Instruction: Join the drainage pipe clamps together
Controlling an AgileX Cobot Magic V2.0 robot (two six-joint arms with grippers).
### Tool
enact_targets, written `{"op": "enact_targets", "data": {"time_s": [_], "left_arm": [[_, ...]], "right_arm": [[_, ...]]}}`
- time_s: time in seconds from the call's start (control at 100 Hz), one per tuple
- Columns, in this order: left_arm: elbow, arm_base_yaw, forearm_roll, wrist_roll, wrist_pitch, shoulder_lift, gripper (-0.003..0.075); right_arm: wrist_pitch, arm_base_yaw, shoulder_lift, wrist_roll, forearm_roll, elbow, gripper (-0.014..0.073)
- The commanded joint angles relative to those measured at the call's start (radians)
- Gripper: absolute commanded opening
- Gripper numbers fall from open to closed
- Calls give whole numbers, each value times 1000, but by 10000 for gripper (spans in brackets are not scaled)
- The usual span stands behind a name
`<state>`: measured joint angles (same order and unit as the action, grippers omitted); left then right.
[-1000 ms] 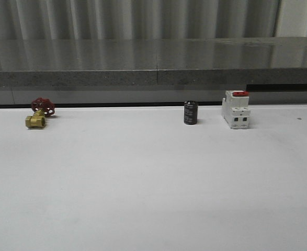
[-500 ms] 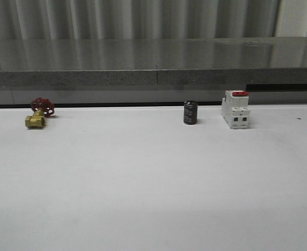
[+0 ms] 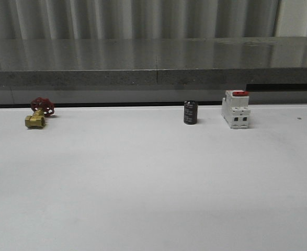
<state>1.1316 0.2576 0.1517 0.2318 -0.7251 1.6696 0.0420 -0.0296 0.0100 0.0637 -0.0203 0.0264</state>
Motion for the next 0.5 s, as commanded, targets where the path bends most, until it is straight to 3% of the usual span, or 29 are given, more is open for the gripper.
{"op": "enact_targets", "data": {"time_s": [0.0, 0.2, 0.49], "left_arm": [[82, 11, 18, 13, 20, 26, 586], [178, 17, -15, 13, 15, 157, 586], [193, 17, -24, 20, 21, 235, 586]], "right_arm": [[-83, 0, 19, -6, -4, -15, -67], [-83, 0, 19, -6, -4, -15, -67], [-83, 0, 19, -6, -4, -15, -67]]}}
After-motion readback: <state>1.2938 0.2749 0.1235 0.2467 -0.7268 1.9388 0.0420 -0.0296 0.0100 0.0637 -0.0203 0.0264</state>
